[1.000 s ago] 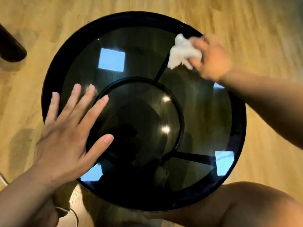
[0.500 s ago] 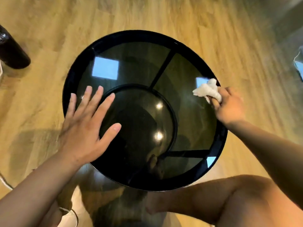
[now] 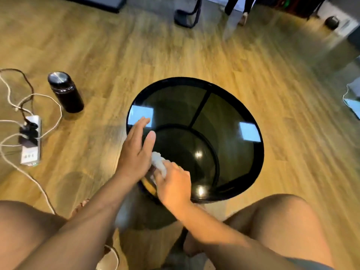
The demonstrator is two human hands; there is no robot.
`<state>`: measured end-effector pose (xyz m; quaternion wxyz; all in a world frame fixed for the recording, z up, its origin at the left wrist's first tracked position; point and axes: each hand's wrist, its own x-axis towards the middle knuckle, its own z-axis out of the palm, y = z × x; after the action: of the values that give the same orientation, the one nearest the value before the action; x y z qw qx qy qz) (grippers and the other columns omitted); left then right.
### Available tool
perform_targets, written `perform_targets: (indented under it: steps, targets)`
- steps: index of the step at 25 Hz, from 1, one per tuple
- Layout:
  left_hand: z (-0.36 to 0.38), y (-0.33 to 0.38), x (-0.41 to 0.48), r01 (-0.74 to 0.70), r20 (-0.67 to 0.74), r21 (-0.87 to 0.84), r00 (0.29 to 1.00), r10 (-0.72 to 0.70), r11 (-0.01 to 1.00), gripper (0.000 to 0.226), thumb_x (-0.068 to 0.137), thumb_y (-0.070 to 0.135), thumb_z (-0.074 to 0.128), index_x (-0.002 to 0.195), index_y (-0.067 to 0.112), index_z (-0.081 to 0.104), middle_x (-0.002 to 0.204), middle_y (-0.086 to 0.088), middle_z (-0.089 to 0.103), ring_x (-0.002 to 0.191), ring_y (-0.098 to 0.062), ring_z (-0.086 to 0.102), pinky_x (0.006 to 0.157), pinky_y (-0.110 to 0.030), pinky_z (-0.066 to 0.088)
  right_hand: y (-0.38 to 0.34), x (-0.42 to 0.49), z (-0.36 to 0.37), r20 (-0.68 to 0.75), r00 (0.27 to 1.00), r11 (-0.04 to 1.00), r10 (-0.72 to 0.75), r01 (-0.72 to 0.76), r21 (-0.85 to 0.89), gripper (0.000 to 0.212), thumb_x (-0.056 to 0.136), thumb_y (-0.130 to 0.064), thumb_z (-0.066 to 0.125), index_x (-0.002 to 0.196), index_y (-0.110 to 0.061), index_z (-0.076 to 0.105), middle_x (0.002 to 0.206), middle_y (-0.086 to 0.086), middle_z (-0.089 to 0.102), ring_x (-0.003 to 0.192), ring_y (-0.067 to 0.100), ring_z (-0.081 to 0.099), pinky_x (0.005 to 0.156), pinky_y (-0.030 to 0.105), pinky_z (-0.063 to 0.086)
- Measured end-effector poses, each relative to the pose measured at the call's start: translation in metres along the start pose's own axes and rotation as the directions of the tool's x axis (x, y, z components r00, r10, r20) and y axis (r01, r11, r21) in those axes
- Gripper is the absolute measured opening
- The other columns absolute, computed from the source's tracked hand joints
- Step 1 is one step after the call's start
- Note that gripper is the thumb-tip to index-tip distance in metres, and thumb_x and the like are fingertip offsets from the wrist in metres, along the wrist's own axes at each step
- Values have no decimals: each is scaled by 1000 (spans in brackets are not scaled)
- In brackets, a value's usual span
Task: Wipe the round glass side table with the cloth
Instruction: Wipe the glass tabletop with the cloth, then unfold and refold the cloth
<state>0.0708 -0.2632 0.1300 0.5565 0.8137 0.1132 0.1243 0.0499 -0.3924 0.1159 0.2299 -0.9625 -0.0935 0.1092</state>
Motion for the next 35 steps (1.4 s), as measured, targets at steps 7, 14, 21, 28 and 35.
perform_targets:
  steps: [7,14,21,28,35]
  targets:
    - [-12,74,-50,269,159,-207,958,-239,941,36,85,43,70,117,31,61,110,10,73,98,-5,70,82,-27,54,-21,5,-82,96,991,266,-90,-69,961,40,106,-38,37,125,-12,61,118,17,72,108,25,71,90,37,58]
    - [13,107,-91,394,178,-372,919,-352,840,30,84,25,77,111,23,65,92,2,79,79,-13,76,54,-21,54,28,-34,-132,51,992,420,-119,4,907,32,105,-38,44,121,-20,64,115,4,74,107,17,71,93,42,57]
    - [11,119,-102,192,-192,-426,936,-296,884,26,90,2,62,105,23,66,93,0,69,86,-19,65,71,-31,51,60,-51,-179,-301,951,719,-76,261,644,24,102,-39,49,109,-25,68,103,-5,74,97,13,69,88,45,56]
    - [1,148,-106,3,-114,-552,990,-79,834,39,91,-5,57,114,26,64,96,7,70,79,-3,69,63,-19,56,74,-54,-181,395,917,-186,-61,-399,898,59,94,-59,51,129,-13,63,108,19,76,99,37,74,77,48,61]
    - [-27,180,-85,-185,-104,-397,982,156,899,47,82,2,62,103,43,67,107,13,70,94,-4,66,74,-22,55,84,-57,-142,503,864,34,23,-503,864,35,94,-10,60,126,6,61,128,27,64,117,37,64,102,46,49]
